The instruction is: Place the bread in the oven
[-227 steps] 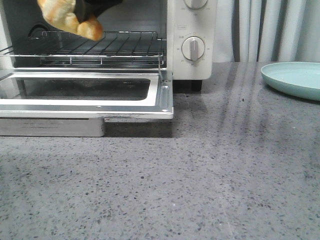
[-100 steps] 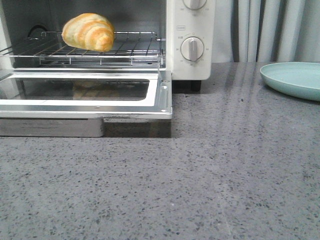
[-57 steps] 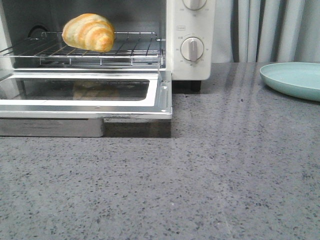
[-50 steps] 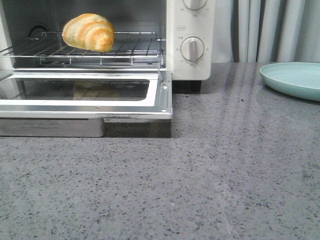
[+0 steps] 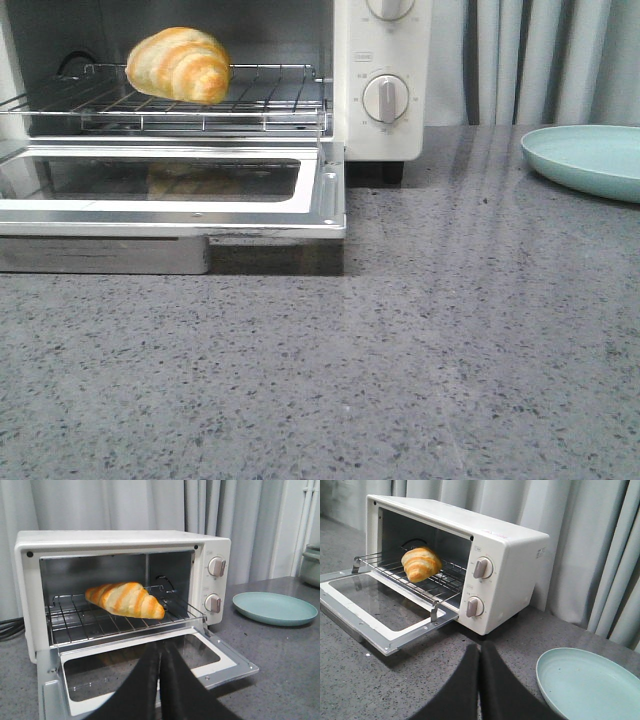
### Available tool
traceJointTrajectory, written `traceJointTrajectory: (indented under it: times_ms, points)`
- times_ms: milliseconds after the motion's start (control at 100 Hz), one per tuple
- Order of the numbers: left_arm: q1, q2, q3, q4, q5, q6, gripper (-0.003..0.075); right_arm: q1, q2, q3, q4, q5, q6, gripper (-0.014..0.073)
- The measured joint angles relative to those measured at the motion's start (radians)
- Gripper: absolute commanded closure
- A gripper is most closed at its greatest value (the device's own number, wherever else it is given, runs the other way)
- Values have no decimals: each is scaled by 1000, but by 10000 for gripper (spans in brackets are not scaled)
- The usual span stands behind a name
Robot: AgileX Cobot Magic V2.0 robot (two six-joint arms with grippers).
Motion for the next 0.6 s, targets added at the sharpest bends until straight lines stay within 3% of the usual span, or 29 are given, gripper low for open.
traceJointTrajectory:
  times_ms: [70, 170, 290, 460, 600]
  points:
    - [2, 0, 18, 32, -5, 0, 742, 0, 0, 0, 0, 0, 0, 655]
    - [19, 0, 60, 189, -35, -16, 741, 0, 0, 0, -1, 0, 0, 654]
    - [78, 0, 178, 362, -116, -162, 741, 0, 0, 0, -1, 0, 0, 654]
    - [168, 0, 306, 402, -166, -374, 741, 0, 0, 0, -1, 0, 0, 654]
    - [190, 0, 306, 422, -126, -419, 741, 0, 0, 1, -1, -2, 0, 654]
